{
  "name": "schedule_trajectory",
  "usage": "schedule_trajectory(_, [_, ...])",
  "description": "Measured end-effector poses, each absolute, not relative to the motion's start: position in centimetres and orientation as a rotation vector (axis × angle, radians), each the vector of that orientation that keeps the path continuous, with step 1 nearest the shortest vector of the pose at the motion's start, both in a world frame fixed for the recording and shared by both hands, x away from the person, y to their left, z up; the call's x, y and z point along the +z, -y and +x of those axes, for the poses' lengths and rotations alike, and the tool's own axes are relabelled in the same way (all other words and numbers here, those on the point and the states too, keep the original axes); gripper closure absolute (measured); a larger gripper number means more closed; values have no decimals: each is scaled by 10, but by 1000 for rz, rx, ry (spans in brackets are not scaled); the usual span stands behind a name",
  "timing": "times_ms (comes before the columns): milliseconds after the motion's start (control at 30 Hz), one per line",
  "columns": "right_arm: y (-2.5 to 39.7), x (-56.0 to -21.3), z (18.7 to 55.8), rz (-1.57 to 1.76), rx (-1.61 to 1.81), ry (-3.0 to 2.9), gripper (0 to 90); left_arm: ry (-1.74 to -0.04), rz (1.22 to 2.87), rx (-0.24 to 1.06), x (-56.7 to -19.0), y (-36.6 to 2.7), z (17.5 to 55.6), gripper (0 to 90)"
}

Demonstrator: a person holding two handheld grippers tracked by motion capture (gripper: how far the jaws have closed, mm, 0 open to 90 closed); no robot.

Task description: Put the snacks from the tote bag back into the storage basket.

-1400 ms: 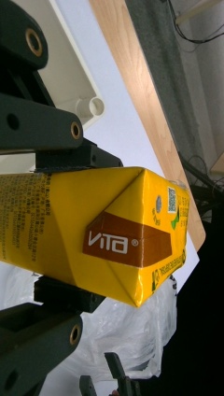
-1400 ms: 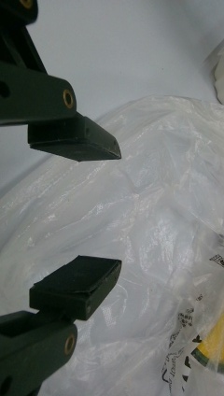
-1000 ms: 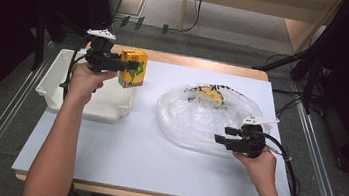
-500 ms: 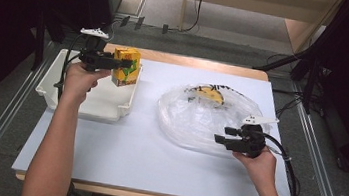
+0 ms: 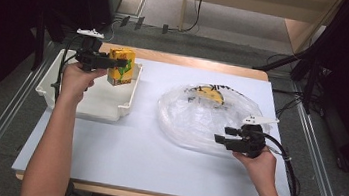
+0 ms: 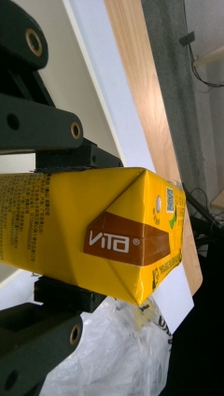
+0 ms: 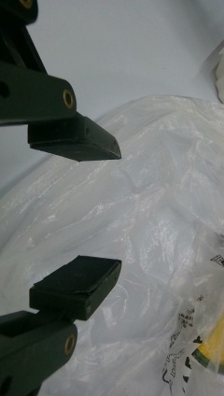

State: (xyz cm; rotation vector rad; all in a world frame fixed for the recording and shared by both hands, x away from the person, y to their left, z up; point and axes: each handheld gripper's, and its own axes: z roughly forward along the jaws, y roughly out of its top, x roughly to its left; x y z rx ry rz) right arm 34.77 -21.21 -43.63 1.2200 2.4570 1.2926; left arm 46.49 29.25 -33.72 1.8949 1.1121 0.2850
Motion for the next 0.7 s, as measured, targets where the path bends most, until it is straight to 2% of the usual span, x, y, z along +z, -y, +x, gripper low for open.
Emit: schedule_trajectory(700, [211,-435,343,1221,1278,-2455,416,-1177,1903,281,-370,-294,485,522])
